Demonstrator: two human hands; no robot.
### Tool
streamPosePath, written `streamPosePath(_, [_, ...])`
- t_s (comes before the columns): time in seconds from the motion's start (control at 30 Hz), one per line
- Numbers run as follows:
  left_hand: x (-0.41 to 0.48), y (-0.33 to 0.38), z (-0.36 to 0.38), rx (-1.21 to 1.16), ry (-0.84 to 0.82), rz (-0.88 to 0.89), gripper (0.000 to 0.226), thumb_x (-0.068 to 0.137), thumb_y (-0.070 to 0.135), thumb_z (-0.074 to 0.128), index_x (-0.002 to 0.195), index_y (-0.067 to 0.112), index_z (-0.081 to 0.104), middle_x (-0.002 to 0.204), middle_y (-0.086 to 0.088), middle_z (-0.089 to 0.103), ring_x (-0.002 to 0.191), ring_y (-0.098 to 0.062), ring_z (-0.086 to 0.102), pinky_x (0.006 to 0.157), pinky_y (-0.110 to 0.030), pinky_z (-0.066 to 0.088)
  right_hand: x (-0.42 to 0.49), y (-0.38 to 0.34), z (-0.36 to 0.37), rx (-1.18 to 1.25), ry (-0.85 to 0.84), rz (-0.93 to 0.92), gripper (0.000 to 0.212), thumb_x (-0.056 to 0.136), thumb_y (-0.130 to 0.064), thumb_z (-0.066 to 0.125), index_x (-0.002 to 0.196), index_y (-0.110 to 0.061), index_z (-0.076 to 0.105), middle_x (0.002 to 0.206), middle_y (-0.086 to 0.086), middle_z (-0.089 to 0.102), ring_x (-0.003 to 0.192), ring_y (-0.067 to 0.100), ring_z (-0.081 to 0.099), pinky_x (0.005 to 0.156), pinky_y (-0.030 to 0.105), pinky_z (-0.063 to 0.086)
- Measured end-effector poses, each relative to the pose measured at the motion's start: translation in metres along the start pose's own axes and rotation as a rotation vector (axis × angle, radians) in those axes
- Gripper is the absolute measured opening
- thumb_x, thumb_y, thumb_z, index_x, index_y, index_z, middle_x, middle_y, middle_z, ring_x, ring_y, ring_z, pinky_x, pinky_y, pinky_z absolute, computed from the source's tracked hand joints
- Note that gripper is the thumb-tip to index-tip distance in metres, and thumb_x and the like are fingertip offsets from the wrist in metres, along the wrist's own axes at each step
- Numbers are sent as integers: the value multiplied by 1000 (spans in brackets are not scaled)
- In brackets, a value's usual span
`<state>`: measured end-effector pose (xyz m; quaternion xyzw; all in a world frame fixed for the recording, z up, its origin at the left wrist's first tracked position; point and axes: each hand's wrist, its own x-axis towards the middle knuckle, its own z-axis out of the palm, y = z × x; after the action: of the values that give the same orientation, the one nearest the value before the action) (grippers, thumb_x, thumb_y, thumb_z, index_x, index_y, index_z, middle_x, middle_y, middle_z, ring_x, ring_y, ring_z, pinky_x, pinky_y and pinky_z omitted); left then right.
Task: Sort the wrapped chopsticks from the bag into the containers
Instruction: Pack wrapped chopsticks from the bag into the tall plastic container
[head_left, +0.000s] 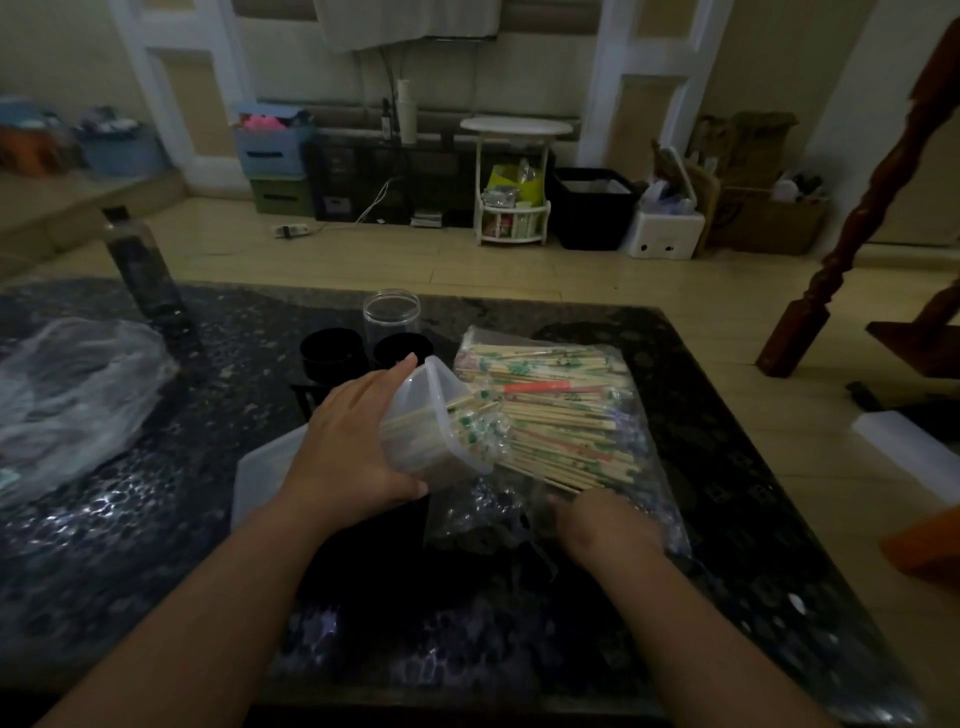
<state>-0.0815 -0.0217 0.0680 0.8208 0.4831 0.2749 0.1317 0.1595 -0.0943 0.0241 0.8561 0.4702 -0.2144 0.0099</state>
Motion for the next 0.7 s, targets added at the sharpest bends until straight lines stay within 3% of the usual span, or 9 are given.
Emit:
streamPosePath(0.07, [0, -1, 0, 1, -5, 0, 128, 48, 34, 94, 149, 45, 17, 149, 6, 36, 133, -19, 31, 105, -36, 27, 6, 2, 3, 35, 8, -40, 41, 97, -33, 44, 135, -21, 52, 135, 10, 59, 120, 28, 58, 92, 38, 45])
streamPosePath(0.17, [1, -1, -1, 4, -5, 5, 127, 50, 34, 94, 148, 45, 16, 150, 5, 35, 135, -19, 30, 106, -37, 27, 15, 1, 6, 146, -9, -92, 68, 94, -22, 46, 155, -31, 17, 144, 12, 51, 127, 29, 53, 99, 38, 43])
streamPosePath(0.33, [2, -2, 0, 9, -3, -4, 127, 49, 35, 95, 150, 42, 18, 150, 5, 35, 134, -19, 31, 106, -37, 27, 33, 2, 17, -23, 128, -262, 40, 98, -26, 46, 138, -22, 48, 139, 10, 49, 126, 33, 48, 101, 40, 42])
streamPosePath(0.5, [2, -1, 1, 3, -14, 3, 126, 50, 35, 94, 148, 47, 15, 150, 7, 34, 135, -18, 30, 106, -37, 27, 45, 7, 24, 14, 110, -312, 49, 101, -28, 45, 149, -20, 34, 152, 5, 38, 136, 28, 39, 107, 41, 34])
streamPosePath(0.7, [3, -1, 2, -1, -12, 13, 126, 49, 37, 94, 150, 44, 17, 151, 8, 33, 134, -17, 31, 105, -37, 28, 53, 14, 32, -93, 204, -296, 42, 101, -37, 44, 142, -31, 42, 144, 2, 42, 132, 30, 41, 108, 46, 33])
